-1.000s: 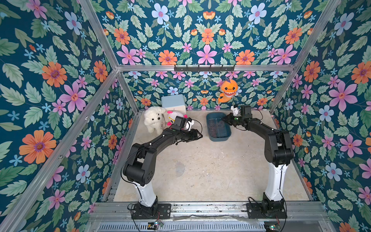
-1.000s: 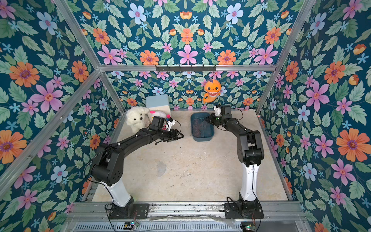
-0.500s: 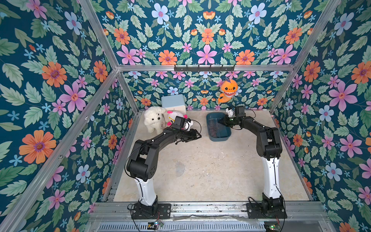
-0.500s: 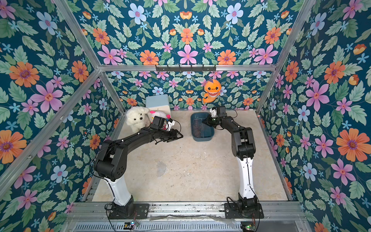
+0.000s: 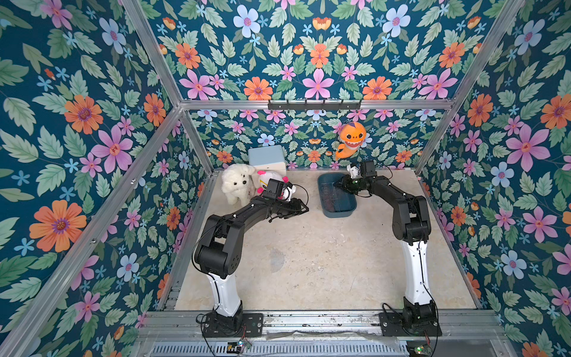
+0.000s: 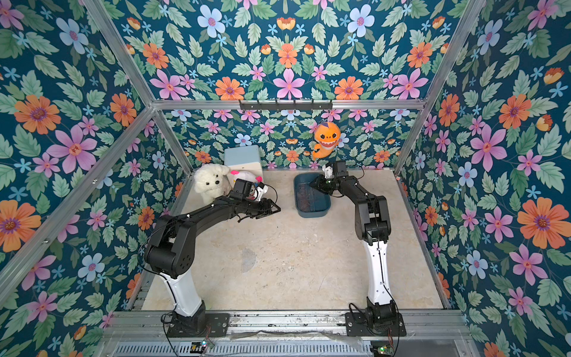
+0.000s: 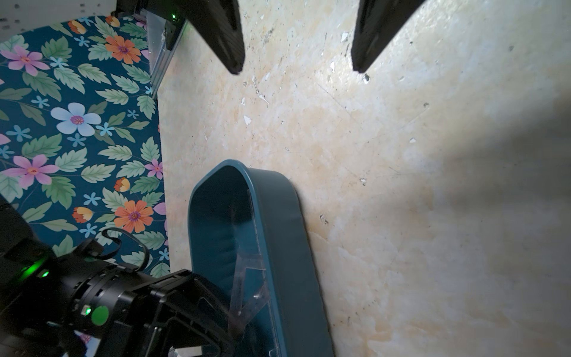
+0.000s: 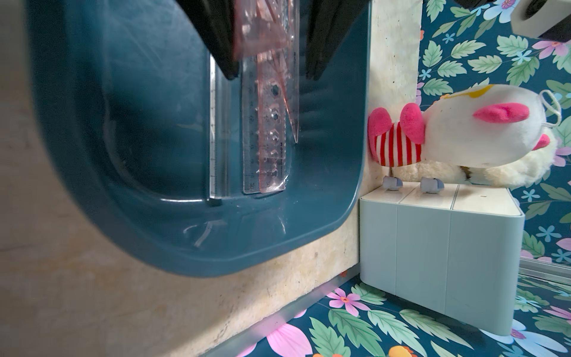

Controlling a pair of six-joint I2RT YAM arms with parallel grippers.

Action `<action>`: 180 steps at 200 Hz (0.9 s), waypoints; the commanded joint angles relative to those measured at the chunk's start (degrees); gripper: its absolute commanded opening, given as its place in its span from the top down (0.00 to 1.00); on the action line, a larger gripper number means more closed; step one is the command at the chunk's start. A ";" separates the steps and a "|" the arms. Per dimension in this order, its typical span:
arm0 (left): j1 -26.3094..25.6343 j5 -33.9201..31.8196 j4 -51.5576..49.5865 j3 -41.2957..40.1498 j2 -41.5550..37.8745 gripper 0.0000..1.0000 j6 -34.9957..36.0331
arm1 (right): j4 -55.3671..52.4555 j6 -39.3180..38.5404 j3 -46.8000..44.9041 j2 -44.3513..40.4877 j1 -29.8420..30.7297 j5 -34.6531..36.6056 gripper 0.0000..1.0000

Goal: Put the scattered rulers into the storage box
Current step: Place the ruler in the storage box.

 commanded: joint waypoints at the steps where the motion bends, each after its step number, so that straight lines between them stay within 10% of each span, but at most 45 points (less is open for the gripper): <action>1: 0.12 0.43 1.16 -0.24 -0.61 0.39 0.42 | -1.70 -1.56 0.88 -1.60 0.03 1.06 0.59; 180: 0.39 -5.83 -2.02 2.03 -1.58 0.42 -1.18 | -3.02 -6.84 -8.96 -15.87 3.15 10.07 0.54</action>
